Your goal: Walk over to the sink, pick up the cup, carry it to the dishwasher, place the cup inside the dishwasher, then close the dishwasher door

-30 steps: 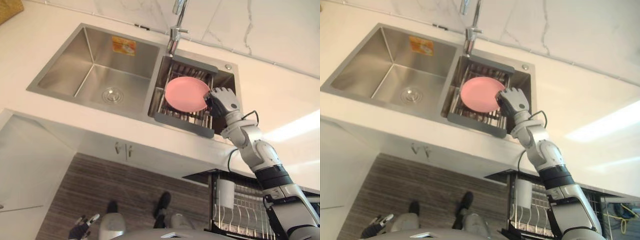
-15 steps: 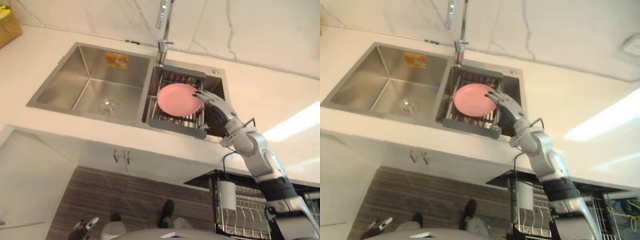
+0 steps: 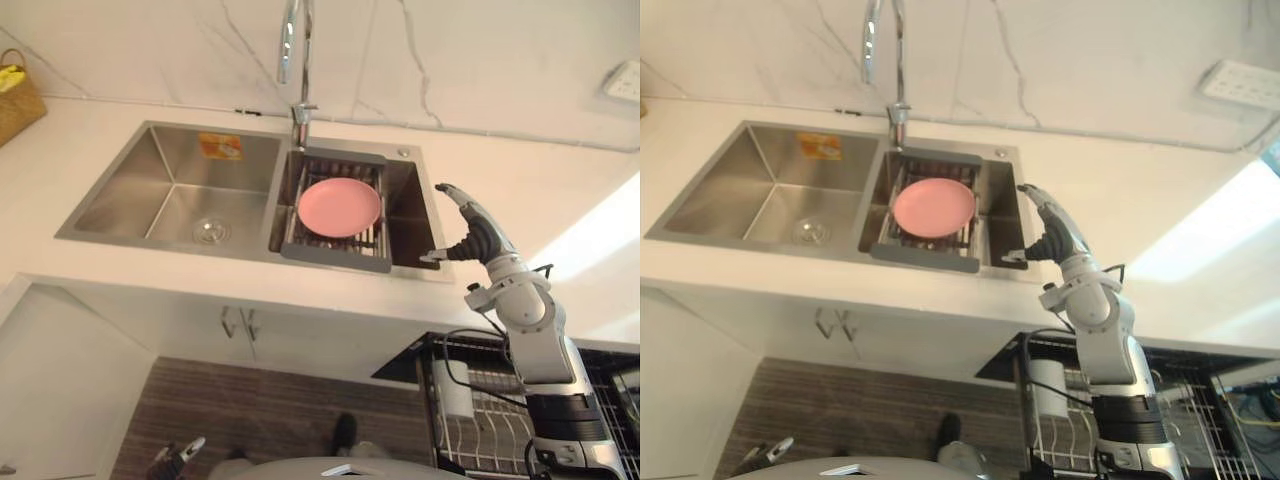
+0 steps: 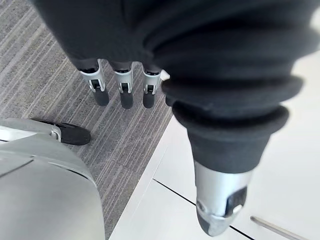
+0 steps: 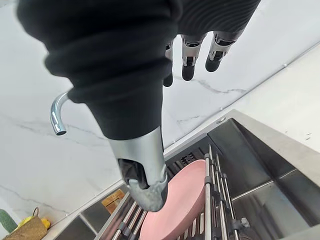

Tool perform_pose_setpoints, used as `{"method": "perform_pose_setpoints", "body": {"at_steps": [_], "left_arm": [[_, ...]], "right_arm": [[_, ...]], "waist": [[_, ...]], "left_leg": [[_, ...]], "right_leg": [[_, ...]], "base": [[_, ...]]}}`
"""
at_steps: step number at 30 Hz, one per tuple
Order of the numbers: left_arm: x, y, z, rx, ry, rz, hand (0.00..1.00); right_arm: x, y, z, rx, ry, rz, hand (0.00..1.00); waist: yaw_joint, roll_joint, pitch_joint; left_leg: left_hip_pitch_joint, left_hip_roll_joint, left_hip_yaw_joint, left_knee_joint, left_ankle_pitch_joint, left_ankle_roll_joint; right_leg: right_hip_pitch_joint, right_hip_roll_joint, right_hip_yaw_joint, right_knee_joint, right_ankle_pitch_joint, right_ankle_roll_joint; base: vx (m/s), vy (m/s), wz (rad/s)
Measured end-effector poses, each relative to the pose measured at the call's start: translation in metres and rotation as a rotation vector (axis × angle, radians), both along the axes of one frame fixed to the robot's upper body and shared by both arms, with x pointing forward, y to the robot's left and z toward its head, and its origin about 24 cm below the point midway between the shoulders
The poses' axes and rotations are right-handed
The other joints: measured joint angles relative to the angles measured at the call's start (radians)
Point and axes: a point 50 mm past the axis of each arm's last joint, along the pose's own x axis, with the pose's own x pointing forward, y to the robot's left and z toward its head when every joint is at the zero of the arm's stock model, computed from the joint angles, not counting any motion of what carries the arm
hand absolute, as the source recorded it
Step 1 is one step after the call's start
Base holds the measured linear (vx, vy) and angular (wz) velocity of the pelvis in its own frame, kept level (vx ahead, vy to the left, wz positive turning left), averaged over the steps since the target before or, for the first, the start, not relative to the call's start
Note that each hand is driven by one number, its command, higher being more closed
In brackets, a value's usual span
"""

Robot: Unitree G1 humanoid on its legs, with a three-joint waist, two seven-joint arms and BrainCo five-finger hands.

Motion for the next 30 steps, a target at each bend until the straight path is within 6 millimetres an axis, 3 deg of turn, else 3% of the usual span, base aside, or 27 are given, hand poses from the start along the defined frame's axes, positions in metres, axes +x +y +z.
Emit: {"method": "perform_pose_setpoints", "body": {"at_steps": [3,7,16,20,30], "left_arm": [[-0.001,0.000,0.000,-0.002,0.005,0.001,0.00],[0.001,0.000,0.000,-0.006,0.003,-0.001,0.00],[0.004,-0.001,0.000,-0.013,0.004,-0.006,0.00],[0.002,0.000,0.000,-0.009,0.020,-0.019,0.00],[0.003,0.002,0.001,-0.011,0.024,-0.022,0.00]], "right_arm": [[0.002,0.011,-0.005,-0.027,0.026,0.046,0.00],[0.022,0.025,-0.003,-0.093,0.052,0.103,0.00],[0.051,0.027,-0.016,-0.256,0.152,0.098,0.00],[0.059,0.019,-0.021,-0.332,0.193,0.060,0.00],[0.073,0.025,-0.022,-0.570,0.179,0.040,0.00]], "waist": [[0.009,-0.005,-0.009],[0.012,-0.008,-0.010],[0.041,-0.015,-0.006],[0.057,-0.027,0.001],[0.072,-0.032,0.026]], "left_leg": [[0.000,0.004,-0.006,0.000,0.008,-0.001],[0.000,0.000,-0.013,-0.001,0.009,0.000],[-0.008,-0.007,-0.053,-0.022,0.029,0.001],[-0.007,-0.009,-0.059,-0.033,0.037,0.003],[-0.010,-0.010,-0.064,-0.033,0.038,0.003]], "right_leg": [[0.005,0.002,-0.008,0.000,0.001,-0.001],[0.009,-0.002,-0.015,0.000,0.003,-0.003],[0.015,-0.010,-0.056,0.000,0.001,0.001],[0.015,-0.010,-0.062,0.000,0.001,0.002],[0.013,-0.010,-0.064,0.000,0.001,0.003]], "base": [[0.04,0.003,0.08],[0.03,0.019,0.06],[0.01,0.014,0.13],[0.00,0.008,0.07],[0.00,0.000,0.00]]}}
